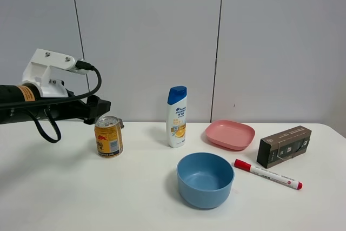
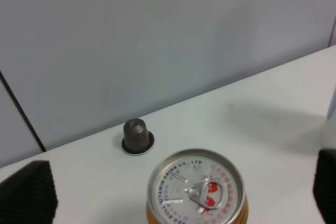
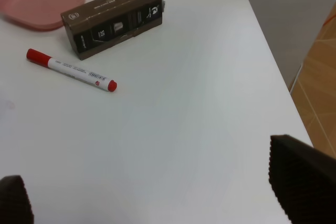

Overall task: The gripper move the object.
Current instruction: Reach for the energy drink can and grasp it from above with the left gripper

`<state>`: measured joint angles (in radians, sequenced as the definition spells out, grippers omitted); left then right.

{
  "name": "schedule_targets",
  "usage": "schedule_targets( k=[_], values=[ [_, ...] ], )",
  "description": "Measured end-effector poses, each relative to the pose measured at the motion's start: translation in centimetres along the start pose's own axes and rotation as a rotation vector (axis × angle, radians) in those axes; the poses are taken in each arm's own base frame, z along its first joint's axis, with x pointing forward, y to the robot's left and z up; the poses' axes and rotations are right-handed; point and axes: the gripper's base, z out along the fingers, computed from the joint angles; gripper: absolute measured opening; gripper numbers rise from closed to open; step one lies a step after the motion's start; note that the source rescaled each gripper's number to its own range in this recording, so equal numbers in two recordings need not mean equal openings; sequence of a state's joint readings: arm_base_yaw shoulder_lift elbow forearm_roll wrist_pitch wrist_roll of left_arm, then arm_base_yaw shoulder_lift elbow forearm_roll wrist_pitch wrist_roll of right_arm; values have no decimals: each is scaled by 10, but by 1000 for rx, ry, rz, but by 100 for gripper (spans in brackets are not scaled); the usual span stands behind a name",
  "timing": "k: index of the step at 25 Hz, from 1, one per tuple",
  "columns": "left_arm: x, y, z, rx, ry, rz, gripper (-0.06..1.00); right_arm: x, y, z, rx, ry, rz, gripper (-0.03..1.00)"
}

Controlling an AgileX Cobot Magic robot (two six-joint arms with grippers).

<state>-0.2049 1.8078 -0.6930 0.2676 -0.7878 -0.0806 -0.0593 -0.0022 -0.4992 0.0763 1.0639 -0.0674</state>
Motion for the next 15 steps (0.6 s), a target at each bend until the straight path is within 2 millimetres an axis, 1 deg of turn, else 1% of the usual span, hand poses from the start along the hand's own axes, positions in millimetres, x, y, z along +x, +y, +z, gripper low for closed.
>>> schedule_targets(
  k=[6,15],
  values=[
    [5,3,20,5,0,-17,100,0,0,0,0,0,0,100],
    [18,4,43,29,24,-21,100,0,0,0,0,0,0,100]
  ],
)
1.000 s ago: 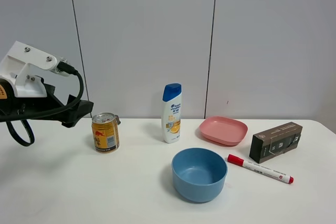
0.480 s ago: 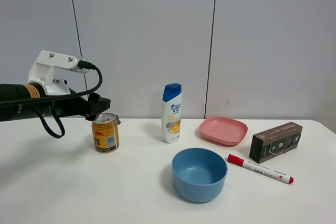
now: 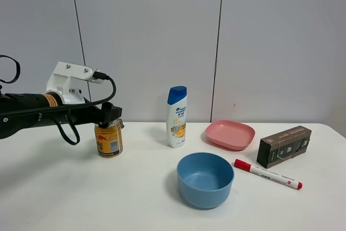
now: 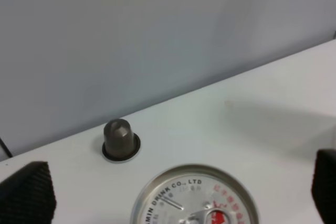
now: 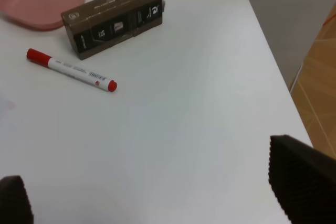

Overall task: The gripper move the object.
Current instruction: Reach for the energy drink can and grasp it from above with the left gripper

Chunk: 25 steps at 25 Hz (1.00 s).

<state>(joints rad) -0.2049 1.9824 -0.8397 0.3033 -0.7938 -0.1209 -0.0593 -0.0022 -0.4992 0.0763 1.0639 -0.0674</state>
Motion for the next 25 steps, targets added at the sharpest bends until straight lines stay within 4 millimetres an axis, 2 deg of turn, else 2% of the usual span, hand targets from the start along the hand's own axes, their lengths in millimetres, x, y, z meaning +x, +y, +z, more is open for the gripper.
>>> schedule_targets(
  k=[10,19,25],
  values=[
    [30,-1,13,14,71,-15,100,0,0,0,0,0,0,100],
    [30,-1,14,18,49,-19,100,0,0,0,0,0,0,100],
    [35,2,32,27,41,-9,100,0,0,0,0,0,0,100]
  ],
)
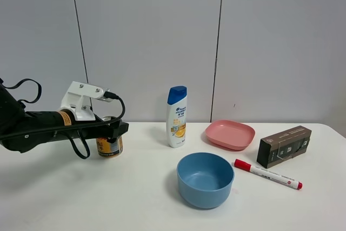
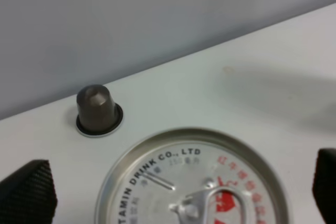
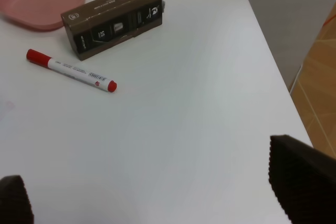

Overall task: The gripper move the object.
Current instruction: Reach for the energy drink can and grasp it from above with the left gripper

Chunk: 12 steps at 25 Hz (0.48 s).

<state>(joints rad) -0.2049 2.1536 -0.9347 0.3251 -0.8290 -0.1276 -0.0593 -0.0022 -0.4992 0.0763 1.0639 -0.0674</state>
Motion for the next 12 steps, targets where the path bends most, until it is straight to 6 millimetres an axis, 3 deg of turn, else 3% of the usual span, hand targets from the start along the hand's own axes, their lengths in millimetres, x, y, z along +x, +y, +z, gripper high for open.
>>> schedule_targets(
  k=[12],
  values=[
    [18,4,19,-1,23,-7,100,0,0,0,0,0,0,100]
  ],
)
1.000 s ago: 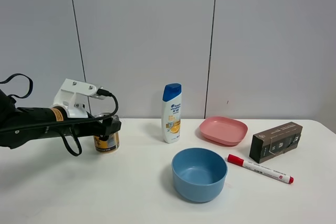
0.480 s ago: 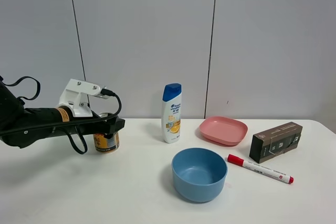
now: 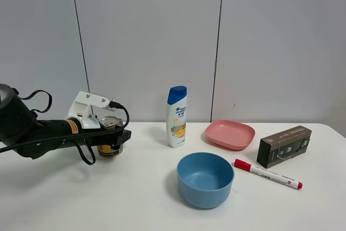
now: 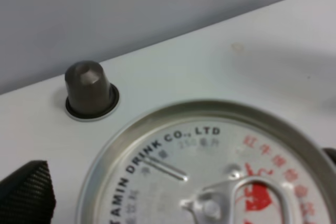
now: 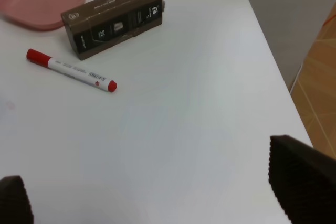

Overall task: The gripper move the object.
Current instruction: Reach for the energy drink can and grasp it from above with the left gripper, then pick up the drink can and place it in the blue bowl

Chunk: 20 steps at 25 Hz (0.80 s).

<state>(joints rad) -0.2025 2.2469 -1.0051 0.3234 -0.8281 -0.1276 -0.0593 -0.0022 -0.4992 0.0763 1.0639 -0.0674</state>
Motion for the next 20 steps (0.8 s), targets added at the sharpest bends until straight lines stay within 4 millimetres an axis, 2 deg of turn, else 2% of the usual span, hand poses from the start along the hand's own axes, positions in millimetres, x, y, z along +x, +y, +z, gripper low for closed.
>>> schedule_targets(
  k=[1,2,3,4,5,6,15,18,20],
  values=[
    [0,0,1,0,-1,0,98,0,0,0,0,0,0,100],
    [-1,0,1,0,-2,1,90,0,0,0,0,0,0,100],
    [-1,0,1,0,-2,1,73,0,0,0,0,0,0,100],
    [-1,0,1,0,-2,2,51,0,0,0,0,0,0,100],
    [-1,0,1,1,-2,3,15,0,0,0,0,0,0,100],
    [0,0,1,0,1,3,0,0,0,0,0,0,0,100],
    [0,1,1,-7,14,-11,2,0,0,0,0,0,0,100],
    [-7,2,-3,-22,57,-29,2,0,0,0,0,0,0,100],
    [-19,4,-8,-39,90,-51,2,0,0,0,0,0,0,100]
  ],
)
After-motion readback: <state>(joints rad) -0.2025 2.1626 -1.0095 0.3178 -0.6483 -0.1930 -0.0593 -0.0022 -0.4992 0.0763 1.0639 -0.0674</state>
